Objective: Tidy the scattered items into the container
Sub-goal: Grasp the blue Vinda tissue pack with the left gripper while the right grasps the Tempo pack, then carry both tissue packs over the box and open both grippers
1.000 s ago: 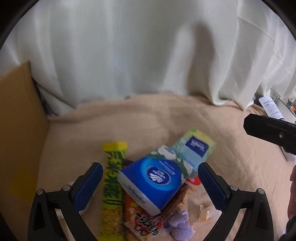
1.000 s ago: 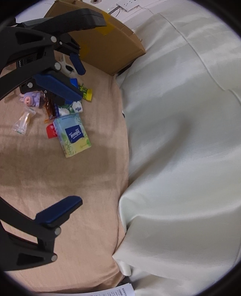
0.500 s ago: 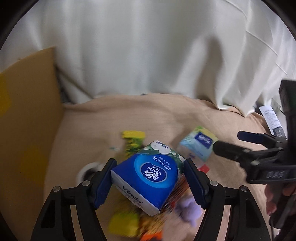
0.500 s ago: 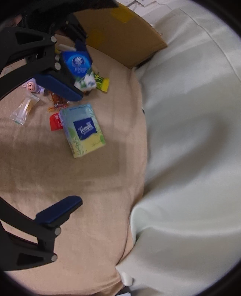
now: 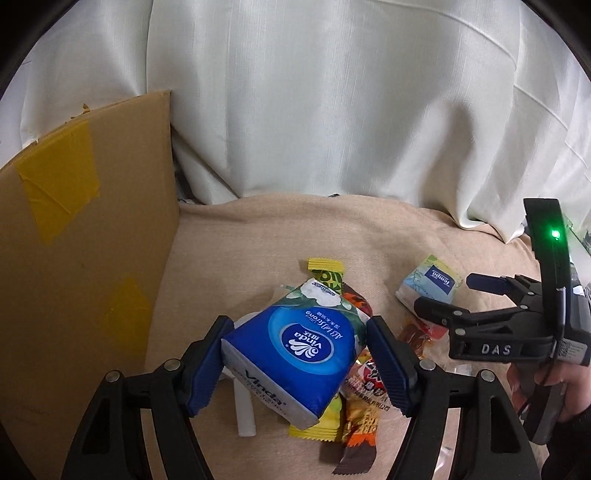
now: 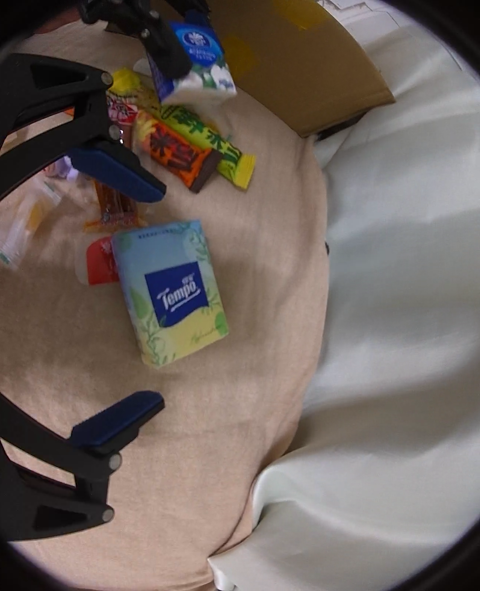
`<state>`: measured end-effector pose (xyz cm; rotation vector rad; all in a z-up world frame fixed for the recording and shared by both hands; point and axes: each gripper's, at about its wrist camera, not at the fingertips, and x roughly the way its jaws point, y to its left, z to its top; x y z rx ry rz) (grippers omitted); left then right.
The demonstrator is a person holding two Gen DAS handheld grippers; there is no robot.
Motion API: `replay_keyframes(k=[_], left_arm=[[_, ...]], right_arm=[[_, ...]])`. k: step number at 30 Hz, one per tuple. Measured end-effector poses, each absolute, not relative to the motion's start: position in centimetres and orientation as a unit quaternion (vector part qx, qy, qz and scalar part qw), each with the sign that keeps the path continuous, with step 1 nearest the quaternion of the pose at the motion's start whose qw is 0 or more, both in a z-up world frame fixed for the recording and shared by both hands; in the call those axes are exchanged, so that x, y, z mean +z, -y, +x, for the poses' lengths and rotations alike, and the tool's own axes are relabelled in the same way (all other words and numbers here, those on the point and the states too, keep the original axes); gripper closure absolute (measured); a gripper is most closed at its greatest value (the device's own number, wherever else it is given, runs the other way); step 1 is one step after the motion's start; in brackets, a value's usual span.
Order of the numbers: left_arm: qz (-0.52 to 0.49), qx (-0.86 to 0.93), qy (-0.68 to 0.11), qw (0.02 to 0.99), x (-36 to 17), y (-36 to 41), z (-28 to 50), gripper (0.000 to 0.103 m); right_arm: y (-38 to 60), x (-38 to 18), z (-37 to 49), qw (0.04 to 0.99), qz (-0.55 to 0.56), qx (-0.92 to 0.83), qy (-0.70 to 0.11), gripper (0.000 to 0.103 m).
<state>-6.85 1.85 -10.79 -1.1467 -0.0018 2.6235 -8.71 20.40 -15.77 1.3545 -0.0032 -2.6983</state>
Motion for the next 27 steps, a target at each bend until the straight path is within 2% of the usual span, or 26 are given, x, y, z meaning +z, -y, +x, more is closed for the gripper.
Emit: replay_keyframes(k=[10,11,12,13,17,27], left_arm=[[-0.397,0.906,0.006,0.144,-10.8,-1.6,-6.9,0.029],[-0.398,0.906,0.005,0.145,-10.8,-1.6,-7.0,0.029],[-0.399,0.906,0.006,0.145,-10.8,-1.6,-7.0,0.029],[-0.398,0.906,0.008,0.145,-10.8,-1.6,-7.0,0.029],[-0.395,0.907,0.009,0.144,-10.7,-1.5,-7.0,0.029],[-0.379,0.915,0.013,0.138,-8.9,-1.7,-6.8,0.029]], right_arm=[[-20.5,-16.8,-9.6,0.05,0.456,-0.888,-0.014,0.0],[-20.5,-16.9,-9.7,0.053,0.458,-0.887,-0.013,0.003],[-20.4,-16.9,-9.6,0.06,0.461,-0.886,-0.009,0.016],[-20.3,-16.7,-9.5,0.052,0.453,-0.89,-0.017,0.023],[-20.9,-16.2,-9.4,0.071,0.458,-0.886,0.024,0.023],[-21.5,-10.2,-6.1,0.059,0.387,-0.919,0.042,0.023]])
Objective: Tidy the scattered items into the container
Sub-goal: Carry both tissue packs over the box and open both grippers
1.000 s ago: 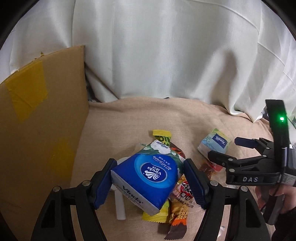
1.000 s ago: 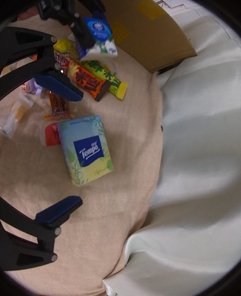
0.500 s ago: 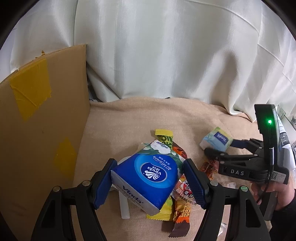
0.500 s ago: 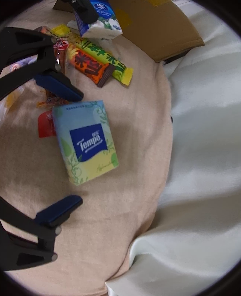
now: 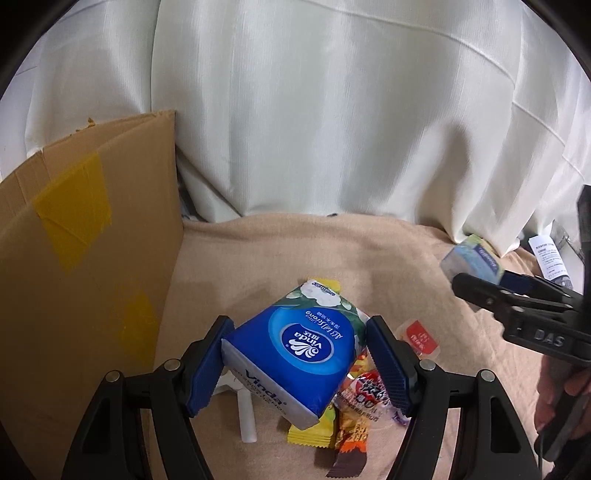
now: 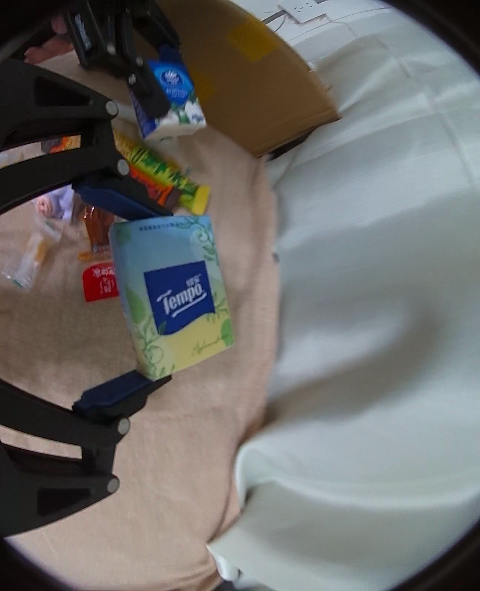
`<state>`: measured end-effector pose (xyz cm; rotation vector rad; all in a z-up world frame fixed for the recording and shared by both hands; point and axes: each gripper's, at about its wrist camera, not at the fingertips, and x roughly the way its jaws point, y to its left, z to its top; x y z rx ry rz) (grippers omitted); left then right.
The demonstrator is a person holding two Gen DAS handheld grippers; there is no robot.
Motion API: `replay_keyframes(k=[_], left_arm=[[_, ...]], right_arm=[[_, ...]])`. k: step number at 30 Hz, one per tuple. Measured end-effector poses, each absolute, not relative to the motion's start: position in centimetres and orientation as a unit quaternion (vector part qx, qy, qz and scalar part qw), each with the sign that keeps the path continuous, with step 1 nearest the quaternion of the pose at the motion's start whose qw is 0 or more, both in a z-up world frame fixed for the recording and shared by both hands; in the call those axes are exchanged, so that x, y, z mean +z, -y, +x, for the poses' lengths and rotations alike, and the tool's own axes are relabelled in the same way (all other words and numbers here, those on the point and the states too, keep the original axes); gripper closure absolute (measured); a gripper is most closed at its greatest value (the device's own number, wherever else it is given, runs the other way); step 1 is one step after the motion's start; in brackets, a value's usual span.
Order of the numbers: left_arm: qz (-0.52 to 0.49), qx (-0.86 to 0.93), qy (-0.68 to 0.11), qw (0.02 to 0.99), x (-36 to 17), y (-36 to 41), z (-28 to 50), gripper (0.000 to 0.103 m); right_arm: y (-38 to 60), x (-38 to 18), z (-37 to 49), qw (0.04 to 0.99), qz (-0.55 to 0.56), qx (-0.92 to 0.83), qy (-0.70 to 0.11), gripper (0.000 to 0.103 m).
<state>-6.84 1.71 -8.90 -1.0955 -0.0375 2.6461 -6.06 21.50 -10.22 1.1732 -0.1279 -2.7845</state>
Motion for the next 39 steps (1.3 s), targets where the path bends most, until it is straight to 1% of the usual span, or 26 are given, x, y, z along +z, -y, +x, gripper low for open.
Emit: replay_keyframes(k=[5,11,20,26,31,39], left_arm=[[-0.372,0.92,0.015,0.125,-8.2,-1.7,-6.7,0.029],[-0.363,0.925,0.02,0.115,-7.6,-1.9,-6.7,0.029],[-0.358,0.926,0.014,0.121,-7.1,-3.1,-6.5,0.029],[-0.348,0.929,0.018,0.127,-6.1,-3.6,-5.9,0.029],[-0.325,0.936,0.026,0.131,-3.1,-3.8,-5.5,0.029],[-0.291,0.948,0.028,0.127,2.6,-2.5,-5.3,0.029]], right_arm=[[-22.3,-8.4,-4.0,0.041,0.369,-0.927,0.055,0.023],[-21.9,-8.4,-3.5,0.009,0.363,-0.929,0.069,0.023],[-21.2,-8.6,-1.8,0.02,0.371,-0.926,0.058,0.023],[-21.9,-7.9,-1.3,0.018,0.364,-0.929,0.067,0.023],[-22.0,-6.1,-1.3,0.017,0.346,-0.936,0.068,0.023],[-22.2,-1.5,-0.8,0.019,0.31,-0.947,0.079,0.023]])
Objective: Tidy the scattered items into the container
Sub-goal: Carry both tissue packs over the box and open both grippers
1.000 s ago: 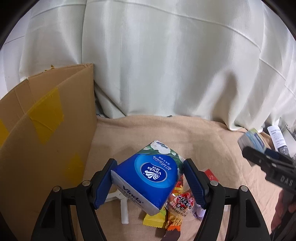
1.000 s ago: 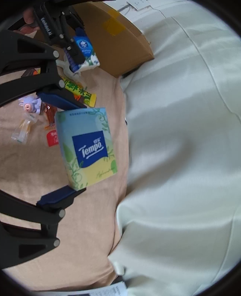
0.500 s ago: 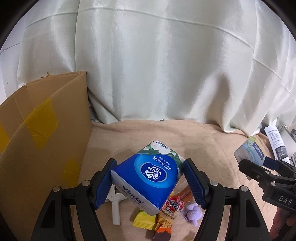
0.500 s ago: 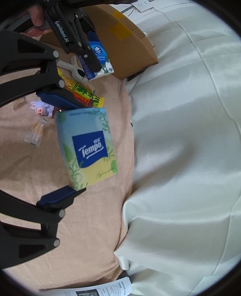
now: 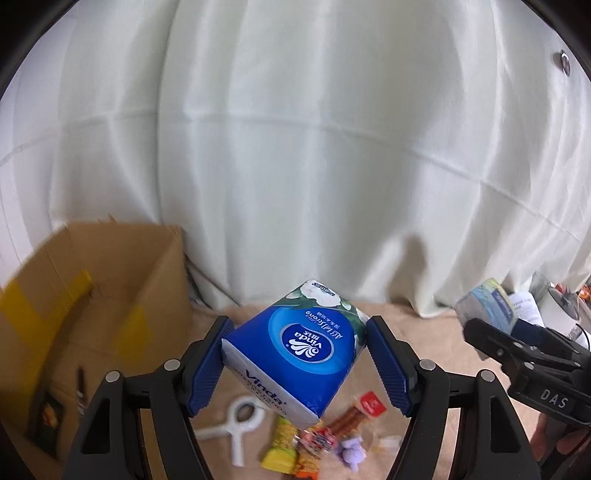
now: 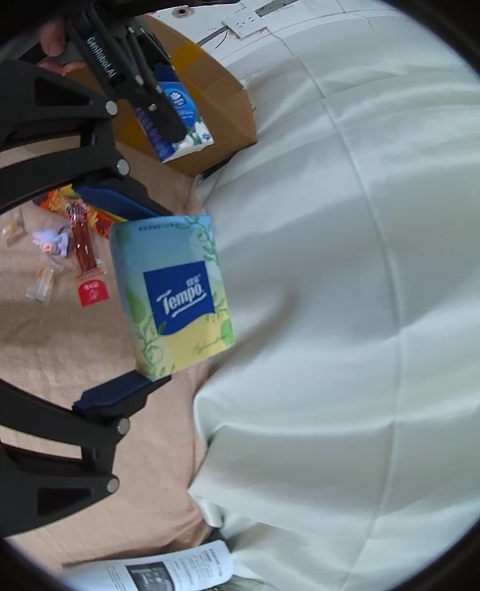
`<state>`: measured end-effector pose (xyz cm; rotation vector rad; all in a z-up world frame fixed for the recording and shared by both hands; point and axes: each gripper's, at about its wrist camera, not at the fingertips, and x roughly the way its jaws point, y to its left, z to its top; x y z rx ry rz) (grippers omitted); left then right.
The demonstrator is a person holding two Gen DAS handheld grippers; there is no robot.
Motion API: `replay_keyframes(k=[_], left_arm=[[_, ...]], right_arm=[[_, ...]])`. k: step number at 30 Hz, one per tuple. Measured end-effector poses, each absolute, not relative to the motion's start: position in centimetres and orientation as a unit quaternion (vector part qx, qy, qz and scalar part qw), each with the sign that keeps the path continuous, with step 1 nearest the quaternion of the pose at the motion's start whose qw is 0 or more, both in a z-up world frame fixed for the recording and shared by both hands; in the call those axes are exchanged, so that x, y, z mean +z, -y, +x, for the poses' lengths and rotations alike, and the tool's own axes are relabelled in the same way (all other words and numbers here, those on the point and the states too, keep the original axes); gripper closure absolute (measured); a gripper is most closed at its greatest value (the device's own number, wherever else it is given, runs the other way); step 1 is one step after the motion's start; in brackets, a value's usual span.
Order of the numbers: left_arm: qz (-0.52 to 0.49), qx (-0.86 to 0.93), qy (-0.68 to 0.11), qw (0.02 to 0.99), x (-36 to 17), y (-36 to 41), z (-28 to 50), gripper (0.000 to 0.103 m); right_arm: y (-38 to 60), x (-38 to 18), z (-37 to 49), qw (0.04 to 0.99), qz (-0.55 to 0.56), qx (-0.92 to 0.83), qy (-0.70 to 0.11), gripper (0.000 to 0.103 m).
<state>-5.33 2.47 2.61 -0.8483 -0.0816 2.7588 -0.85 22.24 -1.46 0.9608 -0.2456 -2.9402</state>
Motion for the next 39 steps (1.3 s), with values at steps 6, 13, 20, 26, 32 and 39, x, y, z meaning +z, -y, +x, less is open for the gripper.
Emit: replay_keyframes(k=[6,13,20,26,32,39], left_arm=[[-0.263,0.959,0.024,0.102,6.8,1.8,-4.8,0.029],[-0.242,0.968,0.022,0.059,10.2,9.3,-4.5,0.029],[-0.239,0.971,0.028,0.018,10.6,16.2,-4.2,0.029],[-0.254,0.966,0.043,-0.013,8.5,21.8,-3.9,0.029],[-0.278,0.959,0.049,-0.023,5.8,24.9,-4.2,0.029],[-0.306,0.95,0.052,-0.01,2.8,25.6,-5.0,0.029]], right_arm=[[-20.0,2.4,-0.9,0.03,0.285,-0.956,0.063,0.023],[-14.7,5.9,-1.7,0.064,0.262,-0.962,0.052,0.023],[-7.5,7.5,-3.3,0.111,0.255,-0.96,0.04,0.023],[-0.7,7.0,-4.7,0.157,0.262,-0.952,0.022,0.023],[4.0,5.3,-6.0,0.194,0.284,-0.939,0.011,0.023],[7.3,2.4,-7.8,0.215,0.312,-0.925,-0.009,0.023]])
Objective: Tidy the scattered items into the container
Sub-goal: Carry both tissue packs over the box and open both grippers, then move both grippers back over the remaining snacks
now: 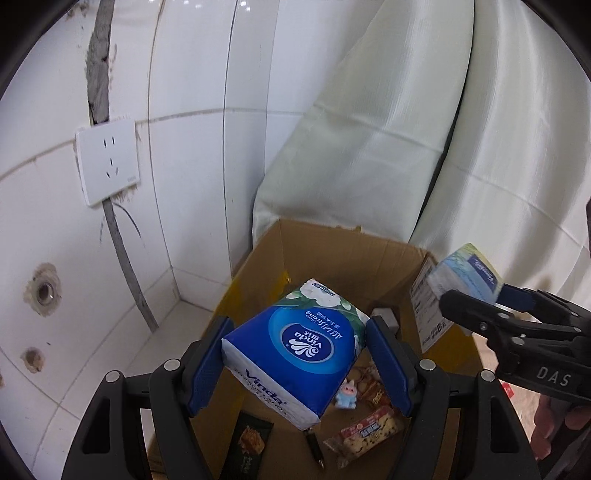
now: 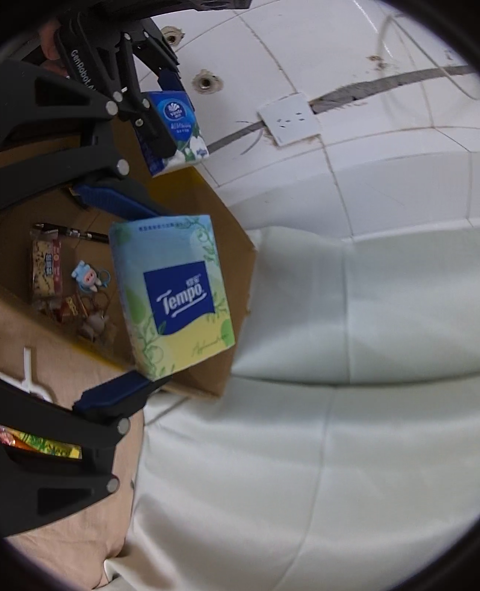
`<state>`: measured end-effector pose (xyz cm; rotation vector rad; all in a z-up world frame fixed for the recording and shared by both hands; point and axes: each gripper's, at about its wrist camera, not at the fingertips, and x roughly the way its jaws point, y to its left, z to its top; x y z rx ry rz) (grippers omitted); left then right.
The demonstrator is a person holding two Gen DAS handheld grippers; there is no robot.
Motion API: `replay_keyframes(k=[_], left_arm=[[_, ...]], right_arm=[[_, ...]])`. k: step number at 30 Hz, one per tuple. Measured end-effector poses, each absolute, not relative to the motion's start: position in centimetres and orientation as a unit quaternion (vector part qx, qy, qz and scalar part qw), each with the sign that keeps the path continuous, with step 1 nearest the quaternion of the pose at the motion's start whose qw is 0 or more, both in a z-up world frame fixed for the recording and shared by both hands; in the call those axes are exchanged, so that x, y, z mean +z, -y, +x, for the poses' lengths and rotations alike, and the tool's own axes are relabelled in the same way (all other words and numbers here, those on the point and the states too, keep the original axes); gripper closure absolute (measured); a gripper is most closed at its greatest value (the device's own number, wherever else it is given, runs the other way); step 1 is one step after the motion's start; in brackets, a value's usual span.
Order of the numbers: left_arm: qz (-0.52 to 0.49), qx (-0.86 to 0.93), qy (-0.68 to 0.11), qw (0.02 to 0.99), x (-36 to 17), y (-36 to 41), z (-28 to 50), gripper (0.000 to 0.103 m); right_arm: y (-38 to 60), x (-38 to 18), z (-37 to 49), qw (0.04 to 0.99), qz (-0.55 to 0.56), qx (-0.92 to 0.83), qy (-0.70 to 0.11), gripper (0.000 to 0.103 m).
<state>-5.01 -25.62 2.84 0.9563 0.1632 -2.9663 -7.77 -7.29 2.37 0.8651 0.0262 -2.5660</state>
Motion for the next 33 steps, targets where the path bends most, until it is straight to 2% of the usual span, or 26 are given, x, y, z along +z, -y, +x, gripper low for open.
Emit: replay_keyframes(k=[19,21,24,26,29,30,31,33], left_arm=[[0.371,-0.926,-0.066,0.008,-0.5,25.8,-5.8,0.027],[0.366,-0.929,-0.061,0.02,-0.4,26.0,-5.6,0.025],[0.366,-0.929,-0.047,0.033,-0.4,26.1,-5.4,0.015],[0.364,-0.929,-0.053,0.033,-0.5,26.3,-5.3,0.0],[0.364,-0.929,-0.063,0.029,-0.5,26.6,-5.2,0.0],[0.364,-0.929,-0.064,0.031,-0.5,26.7,-5.2,0.0],[0.363,-0.929,-0.064,0.031,-0.4,26.7,-5.2,0.0],[0.362,-0.93,-0.063,0.03,-0.3,26.6,-5.1,0.0]], right_arm=[[8.7,-1.9,-10.4,0.232,0.366,-0.901,-0.008,0.023],[8.9,-2.0,-10.5,0.236,0.369,-0.899,-0.007,0.023],[8.8,-2.1,-10.6,0.232,0.372,-0.899,-0.005,0.023],[8.7,-2.2,-10.6,0.233,0.375,-0.898,-0.003,0.022],[8.7,-2.4,-10.7,0.235,0.378,-0.896,-0.004,0.021],[8.8,-2.3,-10.6,0.238,0.376,-0.896,-0.004,0.016],[8.9,-2.3,-10.6,0.238,0.376,-0.896,-0.007,0.007],[9.2,-1.9,-10.4,0.234,0.368,-0.9,-0.019,0.0]])
